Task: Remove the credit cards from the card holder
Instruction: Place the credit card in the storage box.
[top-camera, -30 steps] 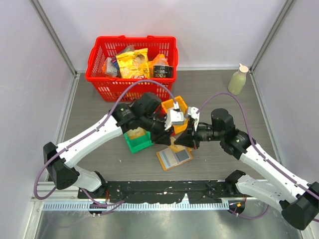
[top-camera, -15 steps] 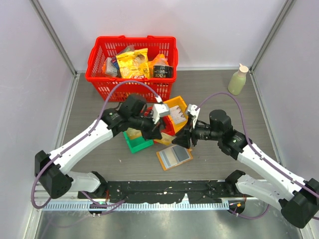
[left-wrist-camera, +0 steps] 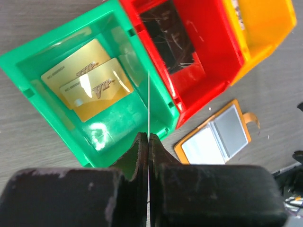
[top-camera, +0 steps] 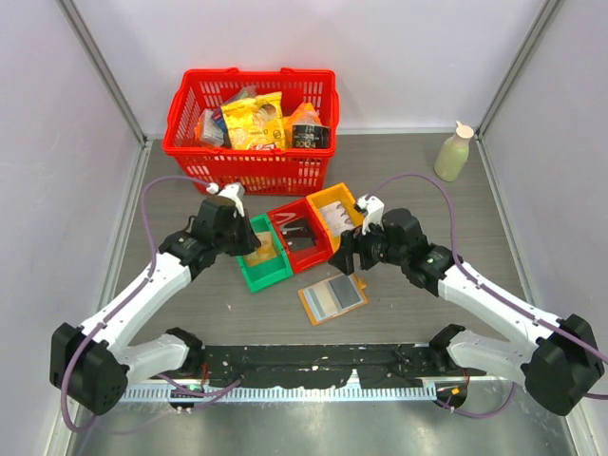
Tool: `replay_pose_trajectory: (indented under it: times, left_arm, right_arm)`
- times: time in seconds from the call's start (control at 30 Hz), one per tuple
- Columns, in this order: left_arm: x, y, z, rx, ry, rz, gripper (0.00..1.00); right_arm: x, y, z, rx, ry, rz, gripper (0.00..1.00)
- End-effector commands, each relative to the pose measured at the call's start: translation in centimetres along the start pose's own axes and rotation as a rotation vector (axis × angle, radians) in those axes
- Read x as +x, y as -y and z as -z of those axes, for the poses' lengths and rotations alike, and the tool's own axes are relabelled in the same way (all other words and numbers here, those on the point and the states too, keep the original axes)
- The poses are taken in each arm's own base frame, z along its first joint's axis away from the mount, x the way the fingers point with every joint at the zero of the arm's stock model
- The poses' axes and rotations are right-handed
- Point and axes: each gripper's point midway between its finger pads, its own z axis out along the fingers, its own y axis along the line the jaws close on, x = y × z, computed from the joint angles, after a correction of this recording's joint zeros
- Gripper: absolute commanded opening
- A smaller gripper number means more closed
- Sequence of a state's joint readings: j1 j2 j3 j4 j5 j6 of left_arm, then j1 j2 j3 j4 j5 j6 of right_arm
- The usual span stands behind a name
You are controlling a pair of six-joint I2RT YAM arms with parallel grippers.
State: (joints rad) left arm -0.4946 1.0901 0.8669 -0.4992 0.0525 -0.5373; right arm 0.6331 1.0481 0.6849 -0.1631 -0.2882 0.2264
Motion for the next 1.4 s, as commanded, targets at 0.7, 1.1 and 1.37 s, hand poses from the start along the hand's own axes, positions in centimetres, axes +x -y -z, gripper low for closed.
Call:
replay_pose_trajectory:
  times: [0.7, 1.1, 1.37]
  left_arm:
    - [-1.6, -3.2, -6.0, -0.139, 0.146, 0.312, 0.77]
    - [-5.5, -1.6, 2.3, -0.116, 0.255, 0.177, 0.94]
    - [-1.9, 2.3, 4.0, 0.091, 0.202, 0.161, 0.92]
  right_arm:
    - [4.0, -0.2, -1.0, 0.189, -0.088, 0.091, 0.81]
    - [8.8, -3.3, -3.5, 0.183, -0.221, 0.247, 0.73]
    - [12.8, -3.6, -5.2, 0.195, -0.338, 0.297, 0.69]
